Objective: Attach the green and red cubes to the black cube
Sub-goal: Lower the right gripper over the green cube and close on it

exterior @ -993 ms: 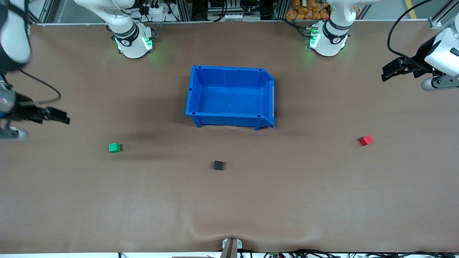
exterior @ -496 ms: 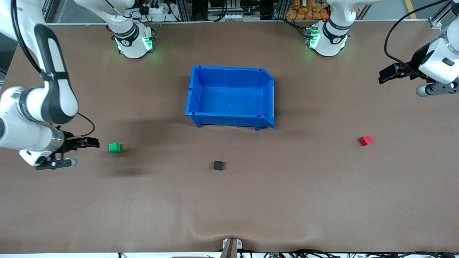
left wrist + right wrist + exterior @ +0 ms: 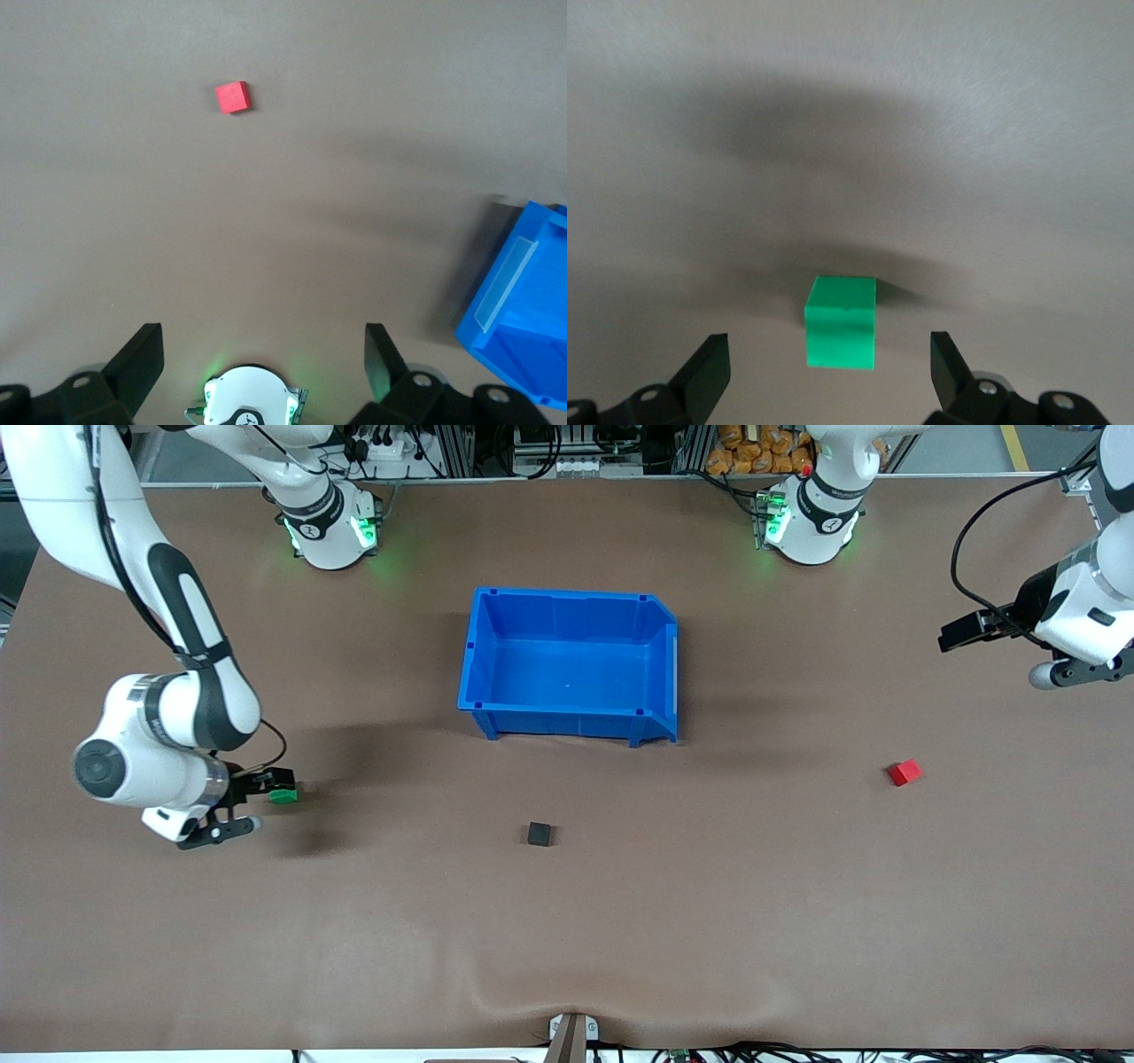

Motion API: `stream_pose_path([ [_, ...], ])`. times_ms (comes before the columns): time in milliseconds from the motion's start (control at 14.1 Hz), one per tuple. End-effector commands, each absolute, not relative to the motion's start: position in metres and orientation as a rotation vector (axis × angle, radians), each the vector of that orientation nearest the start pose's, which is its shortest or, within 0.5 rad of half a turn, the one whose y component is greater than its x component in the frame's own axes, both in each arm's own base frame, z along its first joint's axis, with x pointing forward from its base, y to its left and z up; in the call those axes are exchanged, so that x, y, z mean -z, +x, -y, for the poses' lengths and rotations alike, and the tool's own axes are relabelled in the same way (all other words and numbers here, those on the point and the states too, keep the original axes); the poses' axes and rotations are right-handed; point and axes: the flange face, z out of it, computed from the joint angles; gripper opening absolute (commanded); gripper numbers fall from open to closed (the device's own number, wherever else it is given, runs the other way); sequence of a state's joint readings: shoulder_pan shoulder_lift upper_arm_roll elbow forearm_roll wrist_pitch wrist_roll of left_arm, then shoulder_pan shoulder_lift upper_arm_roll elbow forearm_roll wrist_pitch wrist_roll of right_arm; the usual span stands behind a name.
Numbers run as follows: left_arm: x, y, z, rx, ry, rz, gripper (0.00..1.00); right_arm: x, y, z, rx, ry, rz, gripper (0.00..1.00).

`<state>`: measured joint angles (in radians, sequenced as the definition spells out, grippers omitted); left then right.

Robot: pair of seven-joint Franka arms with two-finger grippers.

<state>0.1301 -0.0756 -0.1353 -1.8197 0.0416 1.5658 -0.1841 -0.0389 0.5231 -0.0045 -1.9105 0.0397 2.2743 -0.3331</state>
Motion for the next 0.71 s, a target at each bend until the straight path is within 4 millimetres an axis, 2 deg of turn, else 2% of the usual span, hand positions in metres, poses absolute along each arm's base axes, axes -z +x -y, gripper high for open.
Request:
stream_pose_path([
  [0,-0.541,0.508,0.006,-0.262,-3.045,0.278,1.00,-0.188,0.585,0.026,-0.153,-3.061,0.449,1.00],
  [71,-0.536,0.508,0.004,-0.274,-3.052,0.287,1.00,-0.182,0.579,0.025,-0.151,-3.061,0.457,1.00],
  [213,-0.525,0.510,-0.011,-0.274,-3.063,0.344,1.00,-0.181,0.577,0.026,-0.155,-3.060,0.455,1.00],
  [496,-0.494,0.512,-0.025,-0.263,-3.091,0.436,1.00,-0.179,0.575,0.026,-0.165,-3.058,0.455,1.00],
  [638,-0.467,0.510,-0.030,-0.240,-3.088,0.440,1.00,-0.181,0.578,0.025,-0.147,-3.062,0.460,1.00],
])
